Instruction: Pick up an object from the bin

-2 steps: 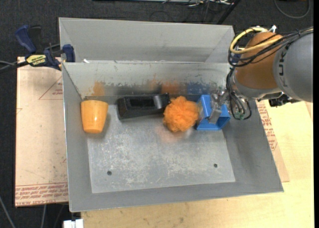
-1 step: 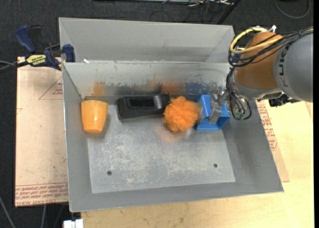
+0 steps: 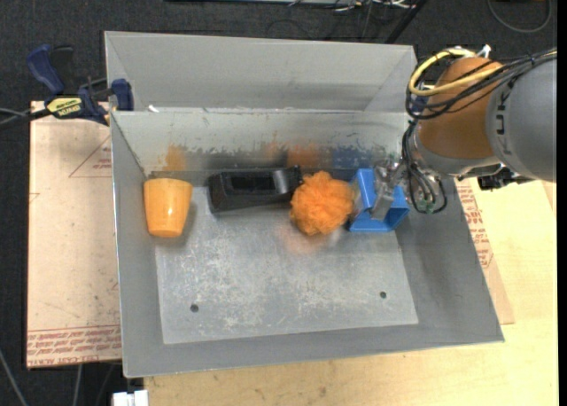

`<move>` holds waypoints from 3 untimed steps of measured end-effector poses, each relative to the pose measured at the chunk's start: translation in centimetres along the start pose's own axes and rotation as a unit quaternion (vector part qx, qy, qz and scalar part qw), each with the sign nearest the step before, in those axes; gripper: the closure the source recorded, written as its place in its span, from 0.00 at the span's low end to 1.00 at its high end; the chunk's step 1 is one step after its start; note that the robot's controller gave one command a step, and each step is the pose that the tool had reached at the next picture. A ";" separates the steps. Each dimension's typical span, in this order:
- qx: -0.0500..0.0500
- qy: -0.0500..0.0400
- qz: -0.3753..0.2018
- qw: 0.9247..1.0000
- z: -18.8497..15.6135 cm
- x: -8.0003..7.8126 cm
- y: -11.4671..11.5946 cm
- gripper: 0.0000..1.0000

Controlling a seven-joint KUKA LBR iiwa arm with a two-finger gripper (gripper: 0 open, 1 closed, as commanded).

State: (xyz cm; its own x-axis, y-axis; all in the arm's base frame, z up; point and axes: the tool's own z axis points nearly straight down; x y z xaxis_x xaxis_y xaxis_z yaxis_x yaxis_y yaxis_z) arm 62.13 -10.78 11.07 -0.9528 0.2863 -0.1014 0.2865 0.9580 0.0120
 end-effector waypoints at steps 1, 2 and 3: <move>0.000 0.000 0.000 1.000 0.0 0.0 0.0 1.00; 0.000 0.000 0.000 1.000 0.0 0.0 0.0 1.00; 0.000 0.000 0.000 1.000 0.0 0.0 0.0 1.00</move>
Offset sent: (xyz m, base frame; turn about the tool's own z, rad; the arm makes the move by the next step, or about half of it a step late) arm 0.0000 0.0000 0.0000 0.0000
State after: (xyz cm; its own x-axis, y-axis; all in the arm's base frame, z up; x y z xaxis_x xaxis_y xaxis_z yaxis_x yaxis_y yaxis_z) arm 62.13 -10.78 11.07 -0.9528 0.2861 -0.1015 0.2865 0.9580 0.0116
